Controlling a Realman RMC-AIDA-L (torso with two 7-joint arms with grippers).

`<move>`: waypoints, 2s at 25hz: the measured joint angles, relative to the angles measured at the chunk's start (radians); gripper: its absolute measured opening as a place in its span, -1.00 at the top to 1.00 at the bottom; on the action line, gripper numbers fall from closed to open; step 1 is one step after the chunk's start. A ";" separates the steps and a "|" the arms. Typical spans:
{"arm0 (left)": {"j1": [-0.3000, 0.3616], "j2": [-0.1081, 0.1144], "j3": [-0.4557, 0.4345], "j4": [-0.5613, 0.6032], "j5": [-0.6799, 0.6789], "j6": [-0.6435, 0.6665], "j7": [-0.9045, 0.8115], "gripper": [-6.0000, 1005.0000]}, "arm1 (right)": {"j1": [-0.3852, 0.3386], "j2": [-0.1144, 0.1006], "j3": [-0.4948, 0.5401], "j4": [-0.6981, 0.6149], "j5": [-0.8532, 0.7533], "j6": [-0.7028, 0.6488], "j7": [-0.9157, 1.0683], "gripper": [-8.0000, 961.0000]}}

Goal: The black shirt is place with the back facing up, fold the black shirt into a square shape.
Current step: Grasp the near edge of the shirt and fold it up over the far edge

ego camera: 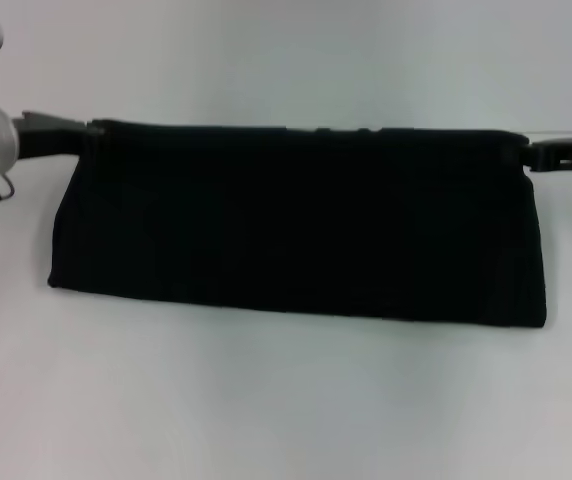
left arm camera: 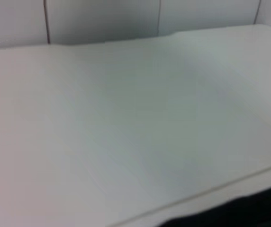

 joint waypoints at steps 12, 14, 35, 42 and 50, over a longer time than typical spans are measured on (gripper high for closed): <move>-0.071 -0.040 0.154 -0.101 -0.009 -0.325 0.004 0.95 | 0.073 0.021 -0.024 0.093 0.005 0.229 -0.010 0.89; -0.078 -0.045 0.168 -0.115 -0.009 -0.348 0.004 0.95 | 0.080 0.021 -0.028 0.101 0.005 0.244 -0.011 0.89; -0.089 -0.050 0.173 -0.130 -0.090 -0.398 0.020 0.95 | 0.088 0.028 -0.047 0.116 0.034 0.304 -0.036 0.88; -0.090 -0.051 0.173 -0.135 -0.100 -0.396 0.031 0.95 | 0.089 0.030 -0.048 0.116 0.035 0.304 -0.037 0.87; -0.101 -0.056 0.186 -0.150 -0.101 -0.402 0.055 0.92 | 0.089 0.035 -0.076 0.116 0.034 0.296 -0.037 0.87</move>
